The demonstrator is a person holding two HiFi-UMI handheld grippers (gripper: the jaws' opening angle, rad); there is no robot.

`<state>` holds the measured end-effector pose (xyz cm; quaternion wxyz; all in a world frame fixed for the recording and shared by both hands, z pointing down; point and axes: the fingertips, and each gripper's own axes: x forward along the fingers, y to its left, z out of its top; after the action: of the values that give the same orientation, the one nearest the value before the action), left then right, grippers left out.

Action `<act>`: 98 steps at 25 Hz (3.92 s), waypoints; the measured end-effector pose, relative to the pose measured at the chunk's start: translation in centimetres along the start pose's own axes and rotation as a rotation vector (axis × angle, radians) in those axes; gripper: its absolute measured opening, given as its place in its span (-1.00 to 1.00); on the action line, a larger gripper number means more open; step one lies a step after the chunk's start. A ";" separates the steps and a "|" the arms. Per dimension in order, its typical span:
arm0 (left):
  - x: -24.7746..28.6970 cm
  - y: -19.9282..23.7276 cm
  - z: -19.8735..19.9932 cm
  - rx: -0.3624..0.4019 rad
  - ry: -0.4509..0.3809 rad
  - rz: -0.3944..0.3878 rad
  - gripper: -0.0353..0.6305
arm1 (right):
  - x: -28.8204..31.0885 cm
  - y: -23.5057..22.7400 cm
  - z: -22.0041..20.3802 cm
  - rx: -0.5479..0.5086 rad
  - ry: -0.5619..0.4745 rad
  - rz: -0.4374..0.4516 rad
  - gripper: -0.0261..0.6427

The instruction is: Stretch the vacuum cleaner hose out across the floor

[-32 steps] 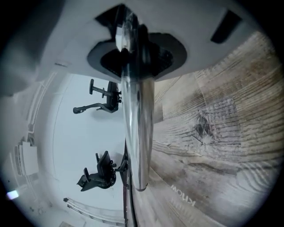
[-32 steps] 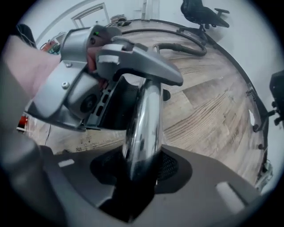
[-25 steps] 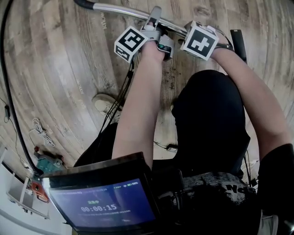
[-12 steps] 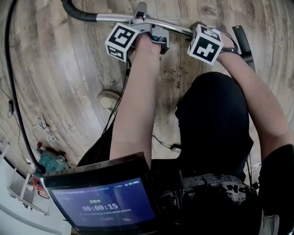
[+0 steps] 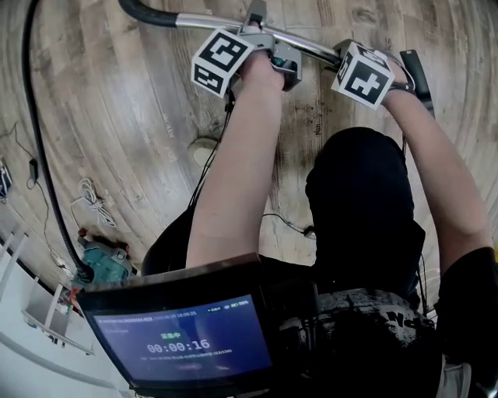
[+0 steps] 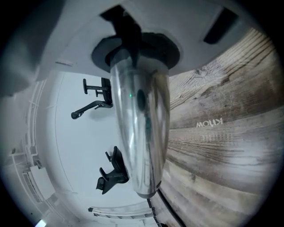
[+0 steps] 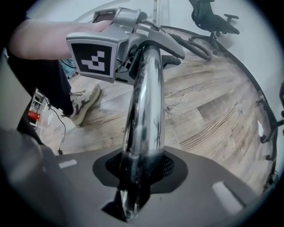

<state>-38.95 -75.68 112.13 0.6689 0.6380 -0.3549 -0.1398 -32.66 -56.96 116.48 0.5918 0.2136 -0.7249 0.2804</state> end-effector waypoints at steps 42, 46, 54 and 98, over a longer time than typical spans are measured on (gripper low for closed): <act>-32.3 -57.5 -16.2 0.141 0.316 -0.160 -0.73 | -59.6 28.3 -3.9 0.233 -0.156 -0.267 -0.60; -33.1 -56.9 -19.2 0.136 0.406 -0.175 -0.74 | -59.1 30.3 -5.8 0.306 -0.141 -0.302 -0.59; -35.2 -56.1 -25.1 0.145 0.503 -0.127 -0.74 | -59.3 34.4 -10.2 0.403 -0.140 -0.276 -0.59; -29.0 -53.8 -78.3 0.223 0.864 0.079 -0.73 | -60.7 39.4 -57.7 0.783 -0.187 -0.103 -0.59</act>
<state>5.94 -6.00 57.50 0.6877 0.6920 -0.0798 0.2045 -2.71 9.40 59.31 0.4103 0.4834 -0.6026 0.4846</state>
